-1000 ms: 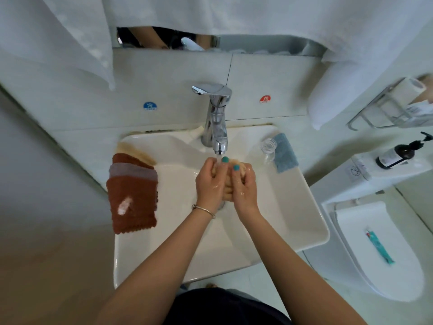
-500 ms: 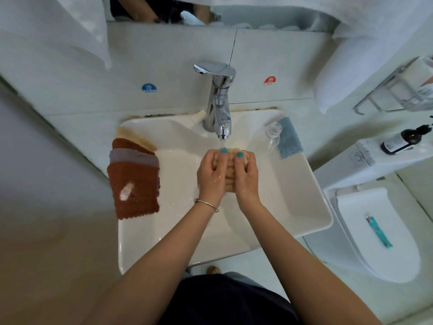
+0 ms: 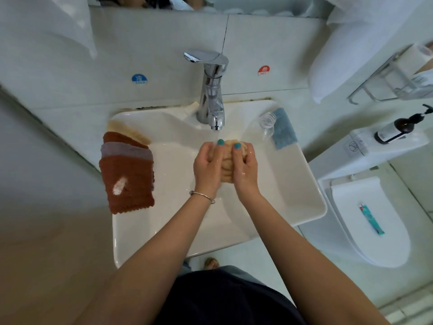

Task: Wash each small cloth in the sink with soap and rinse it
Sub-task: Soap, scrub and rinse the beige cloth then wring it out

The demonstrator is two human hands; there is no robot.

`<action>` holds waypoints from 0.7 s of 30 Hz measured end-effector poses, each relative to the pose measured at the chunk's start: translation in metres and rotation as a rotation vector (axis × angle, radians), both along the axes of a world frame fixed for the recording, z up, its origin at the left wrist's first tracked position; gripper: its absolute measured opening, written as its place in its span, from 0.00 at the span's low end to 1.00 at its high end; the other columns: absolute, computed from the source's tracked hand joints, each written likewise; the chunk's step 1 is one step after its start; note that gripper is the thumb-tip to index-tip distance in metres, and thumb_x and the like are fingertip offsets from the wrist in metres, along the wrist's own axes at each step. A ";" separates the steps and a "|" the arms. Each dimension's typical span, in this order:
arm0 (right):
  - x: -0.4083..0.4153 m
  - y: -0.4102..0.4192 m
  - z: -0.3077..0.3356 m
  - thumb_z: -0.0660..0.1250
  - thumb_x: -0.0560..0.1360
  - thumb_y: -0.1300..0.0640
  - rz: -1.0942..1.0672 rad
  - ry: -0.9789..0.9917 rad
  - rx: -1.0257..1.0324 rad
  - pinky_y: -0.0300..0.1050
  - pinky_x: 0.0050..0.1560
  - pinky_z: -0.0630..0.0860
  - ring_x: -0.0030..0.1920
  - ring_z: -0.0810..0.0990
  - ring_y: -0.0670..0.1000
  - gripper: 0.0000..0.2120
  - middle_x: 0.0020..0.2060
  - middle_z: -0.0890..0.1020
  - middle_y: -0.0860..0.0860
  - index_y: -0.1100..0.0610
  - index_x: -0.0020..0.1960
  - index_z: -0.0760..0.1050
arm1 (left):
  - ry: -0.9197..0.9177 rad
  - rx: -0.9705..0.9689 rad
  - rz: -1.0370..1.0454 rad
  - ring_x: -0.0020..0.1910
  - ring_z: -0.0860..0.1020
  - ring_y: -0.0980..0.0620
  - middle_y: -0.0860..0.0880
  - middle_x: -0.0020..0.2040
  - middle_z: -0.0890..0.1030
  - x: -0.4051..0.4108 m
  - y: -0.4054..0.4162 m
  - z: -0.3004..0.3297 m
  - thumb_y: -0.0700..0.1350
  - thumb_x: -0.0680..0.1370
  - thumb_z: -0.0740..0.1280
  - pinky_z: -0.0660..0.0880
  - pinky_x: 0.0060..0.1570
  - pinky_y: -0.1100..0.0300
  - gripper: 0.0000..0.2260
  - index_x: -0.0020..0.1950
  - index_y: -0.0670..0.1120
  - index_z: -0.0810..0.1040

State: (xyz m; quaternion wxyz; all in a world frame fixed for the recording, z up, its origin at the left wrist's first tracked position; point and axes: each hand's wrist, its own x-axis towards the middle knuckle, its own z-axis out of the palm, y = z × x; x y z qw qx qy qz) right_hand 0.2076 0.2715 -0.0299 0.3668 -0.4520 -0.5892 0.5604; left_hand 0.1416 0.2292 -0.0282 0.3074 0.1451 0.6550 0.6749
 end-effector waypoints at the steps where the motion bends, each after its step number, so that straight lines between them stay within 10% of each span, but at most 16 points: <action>1: -0.008 -0.002 0.000 0.61 0.81 0.50 0.023 0.001 -0.007 0.46 0.47 0.78 0.44 0.79 0.49 0.06 0.46 0.79 0.56 0.52 0.50 0.72 | -0.014 0.008 0.055 0.36 0.74 0.56 0.52 0.36 0.76 -0.006 -0.003 0.002 0.51 0.79 0.67 0.75 0.40 0.57 0.11 0.38 0.50 0.73; 7: -0.039 -0.022 0.002 0.59 0.79 0.44 0.112 0.012 -0.013 0.49 0.54 0.79 0.53 0.81 0.53 0.12 0.54 0.79 0.55 0.49 0.58 0.70 | 0.059 0.021 0.059 0.46 0.80 0.54 0.50 0.48 0.80 -0.030 -0.010 0.003 0.50 0.80 0.65 0.77 0.43 0.64 0.02 0.48 0.56 0.74; 14: -0.046 -0.003 0.005 0.59 0.82 0.49 -0.012 -0.084 -0.106 0.40 0.42 0.73 0.35 0.76 0.38 0.10 0.35 0.77 0.44 0.53 0.46 0.71 | 0.046 -0.062 0.123 0.30 0.73 0.64 0.56 0.30 0.75 -0.022 0.019 0.001 0.42 0.79 0.66 0.69 0.35 0.70 0.12 0.37 0.51 0.70; 21: -0.058 0.017 -0.001 0.57 0.82 0.56 0.179 -0.654 0.411 0.44 0.40 0.64 0.40 0.72 0.53 0.12 0.41 0.79 0.56 0.62 0.50 0.76 | 0.199 -0.214 0.239 0.20 0.70 0.60 0.50 0.25 0.71 -0.033 0.029 0.014 0.44 0.81 0.59 0.60 0.20 0.70 0.20 0.29 0.45 0.69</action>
